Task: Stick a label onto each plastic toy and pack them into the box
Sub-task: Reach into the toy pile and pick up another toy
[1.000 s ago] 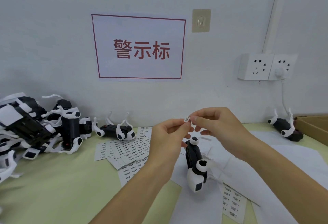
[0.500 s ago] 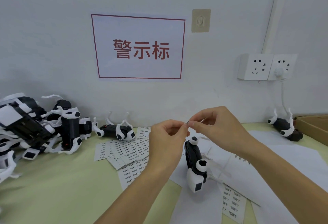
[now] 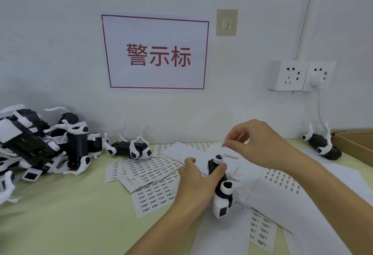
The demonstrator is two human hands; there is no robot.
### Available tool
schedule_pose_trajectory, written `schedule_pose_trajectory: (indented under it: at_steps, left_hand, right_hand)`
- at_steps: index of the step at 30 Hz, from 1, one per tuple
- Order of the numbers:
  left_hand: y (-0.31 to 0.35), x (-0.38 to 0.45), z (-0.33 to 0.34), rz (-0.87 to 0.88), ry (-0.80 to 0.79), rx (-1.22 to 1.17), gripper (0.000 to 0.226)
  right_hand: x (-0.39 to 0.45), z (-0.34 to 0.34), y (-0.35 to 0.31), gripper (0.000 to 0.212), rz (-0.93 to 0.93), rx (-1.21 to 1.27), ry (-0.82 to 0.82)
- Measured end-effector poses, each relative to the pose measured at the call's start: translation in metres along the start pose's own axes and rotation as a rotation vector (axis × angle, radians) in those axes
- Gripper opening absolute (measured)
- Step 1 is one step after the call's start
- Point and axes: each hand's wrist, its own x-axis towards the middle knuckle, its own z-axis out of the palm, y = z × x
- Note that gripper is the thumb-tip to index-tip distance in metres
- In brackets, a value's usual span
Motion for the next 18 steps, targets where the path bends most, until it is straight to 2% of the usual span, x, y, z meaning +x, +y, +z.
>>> schedule_pose_trajectory:
  at_steps: [2, 5, 9, 13, 18]
  left_hand:
    - [-0.002, 0.000, 0.000, 0.010, -0.019, 0.018, 0.091]
    - [0.001, -0.001, -0.004, -0.002, -0.064, 0.012, 0.085]
    - [-0.002, -0.004, 0.003, -0.079, -0.136, -0.352, 0.095]
    - [-0.007, -0.003, 0.011, -0.068, -0.162, -0.643, 0.064]
    - [-0.011, -0.004, 0.010, -0.013, -0.131, -0.713, 0.044]
  right_hand:
    - [0.000, -0.003, 0.000, 0.017, -0.002, -0.016, -0.025]
    - [-0.001, -0.006, 0.001, 0.015, -0.009, -0.024, -0.057]
    - [-0.001, -0.011, 0.001, 0.015, -0.010, -0.029, -0.123]
    - [-0.001, -0.015, 0.002, 0.013, -0.050, -0.045, -0.167]
    - [-0.001, -0.012, 0.002, 0.012, -0.073, -0.029, -0.209]
